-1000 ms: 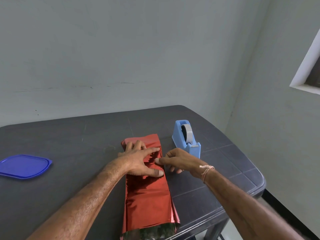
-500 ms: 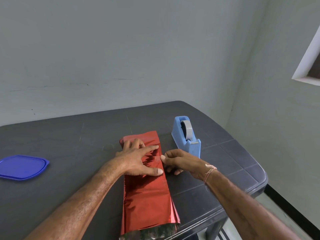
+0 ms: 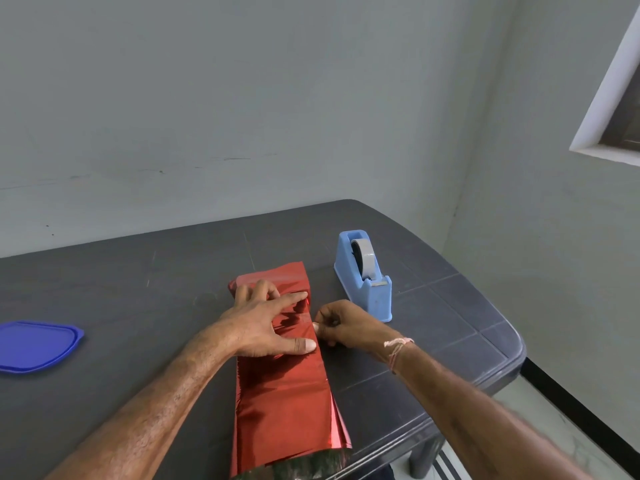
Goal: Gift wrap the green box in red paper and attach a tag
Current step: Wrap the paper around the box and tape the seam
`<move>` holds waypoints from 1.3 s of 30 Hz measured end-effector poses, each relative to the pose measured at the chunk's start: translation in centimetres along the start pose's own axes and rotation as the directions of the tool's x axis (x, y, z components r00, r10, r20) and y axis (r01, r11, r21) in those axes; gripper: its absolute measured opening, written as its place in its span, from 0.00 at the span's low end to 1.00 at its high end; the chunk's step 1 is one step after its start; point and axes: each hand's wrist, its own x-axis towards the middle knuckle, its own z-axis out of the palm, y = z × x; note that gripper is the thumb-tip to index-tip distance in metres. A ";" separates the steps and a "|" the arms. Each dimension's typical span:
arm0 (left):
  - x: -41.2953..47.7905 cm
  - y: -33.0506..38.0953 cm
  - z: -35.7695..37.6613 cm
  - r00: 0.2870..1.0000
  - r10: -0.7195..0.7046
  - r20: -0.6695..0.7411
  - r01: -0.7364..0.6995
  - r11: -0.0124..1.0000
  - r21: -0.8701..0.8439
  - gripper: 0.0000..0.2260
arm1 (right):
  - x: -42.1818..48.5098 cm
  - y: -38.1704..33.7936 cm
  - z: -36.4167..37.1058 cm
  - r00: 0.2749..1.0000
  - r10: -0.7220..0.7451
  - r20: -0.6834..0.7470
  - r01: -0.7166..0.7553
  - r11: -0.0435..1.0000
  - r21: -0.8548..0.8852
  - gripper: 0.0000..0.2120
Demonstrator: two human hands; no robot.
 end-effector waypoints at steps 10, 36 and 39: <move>-0.1 0.2 0.2 1.000 0.001 -0.019 -0.002 1.000 -0.012 0.45 | 0.6 0.9 0.8 0.983 0.046 -0.176 -0.052 0.998 -0.034 0.09; -4.7 -0.7 1.9 0.997 0.046 -0.062 -0.050 0.997 -0.063 0.50 | -5.1 -2.3 4.1 0.981 0.188 0.047 -0.183 0.815 0.550 0.25; -5.3 -1.3 1.6 0.987 0.033 -0.156 -0.043 0.997 -0.061 0.51 | -5.6 -2.7 4.0 0.982 0.179 0.050 -0.180 0.844 0.506 0.26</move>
